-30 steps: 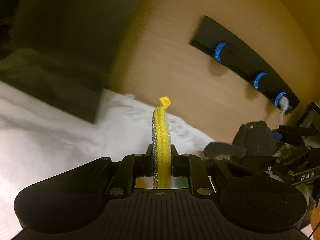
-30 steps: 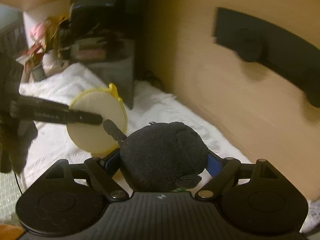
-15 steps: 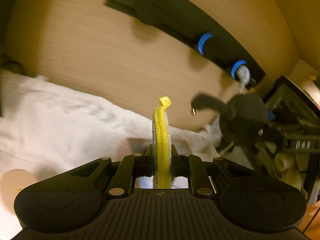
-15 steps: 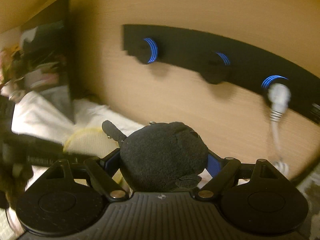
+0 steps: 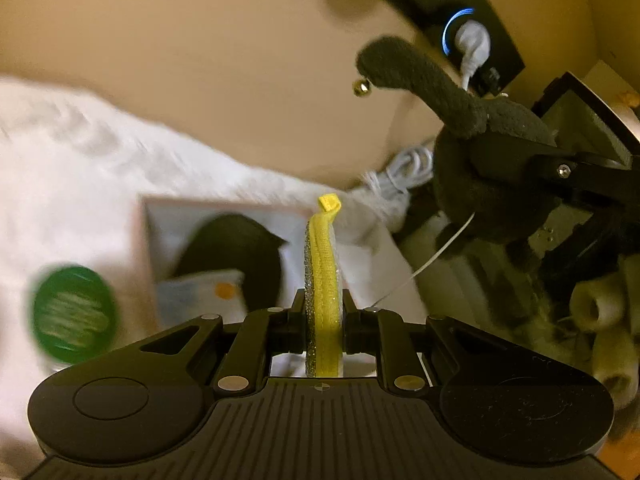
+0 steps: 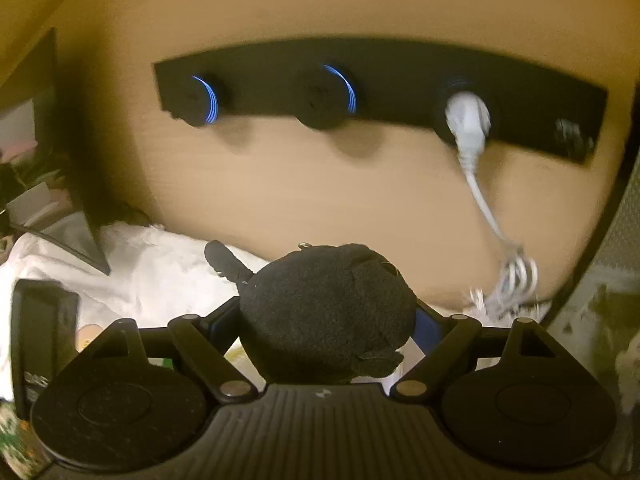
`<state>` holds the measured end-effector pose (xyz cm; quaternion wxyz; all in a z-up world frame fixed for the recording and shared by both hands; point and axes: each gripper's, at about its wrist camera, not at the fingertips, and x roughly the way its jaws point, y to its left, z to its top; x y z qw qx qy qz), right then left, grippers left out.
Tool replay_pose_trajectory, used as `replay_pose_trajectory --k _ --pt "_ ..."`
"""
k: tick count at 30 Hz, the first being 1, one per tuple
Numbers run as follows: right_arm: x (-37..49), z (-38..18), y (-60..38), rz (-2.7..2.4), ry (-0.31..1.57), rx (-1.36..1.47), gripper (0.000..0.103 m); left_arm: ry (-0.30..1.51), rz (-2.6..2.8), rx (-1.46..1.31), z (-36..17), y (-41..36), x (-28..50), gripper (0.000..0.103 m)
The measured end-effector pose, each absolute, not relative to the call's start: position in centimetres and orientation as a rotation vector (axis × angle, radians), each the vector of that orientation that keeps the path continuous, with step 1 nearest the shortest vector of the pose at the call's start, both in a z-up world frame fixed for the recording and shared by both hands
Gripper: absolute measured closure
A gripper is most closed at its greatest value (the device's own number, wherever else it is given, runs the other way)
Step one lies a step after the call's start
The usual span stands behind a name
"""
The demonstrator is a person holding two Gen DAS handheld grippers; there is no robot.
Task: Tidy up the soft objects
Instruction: 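Drop the sponge with the left tool while the right tool lowers the plush into the pink box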
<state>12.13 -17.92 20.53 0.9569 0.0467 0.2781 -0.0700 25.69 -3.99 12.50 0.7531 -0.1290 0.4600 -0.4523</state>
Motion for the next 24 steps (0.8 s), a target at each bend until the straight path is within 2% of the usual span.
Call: replay_pose_trajectory --k 3,6,7,10,16,24 --pt "12.7 19.3 -19.0 -0.177 0.598 0.125 0.018 1.069 -0.957 -0.204 9.4 -7.4 26.2 0.085" --pt "13.0 18.2 -19.9 -0.208 0.623 0.145 0.018 1.037 -0.866 -0.006 7.2 -9.6 25.7 0.064" --pt "13.1 17.8 -20.2 -0.213 0.632 0.154 0.018 1.025 -0.856 0.009 7.0 -9.7 25.7 0.062" --pt "13.3 16.7 -20.7 -0.217 0.653 0.172 0.018 1.013 -0.856 -0.069 7.8 -8.3 25.6 0.062" --pt "15.2 13.5 -20.6 -0.178 0.724 0.223 0.017 0.819 -0.879 -0.066 12.2 -3.4 23.1 0.062" --pt "19.4 8.3 -18.4 -0.053 0.881 0.284 0.017 0.849 -0.834 -0.067 12.1 0.4 22.0 0.062"
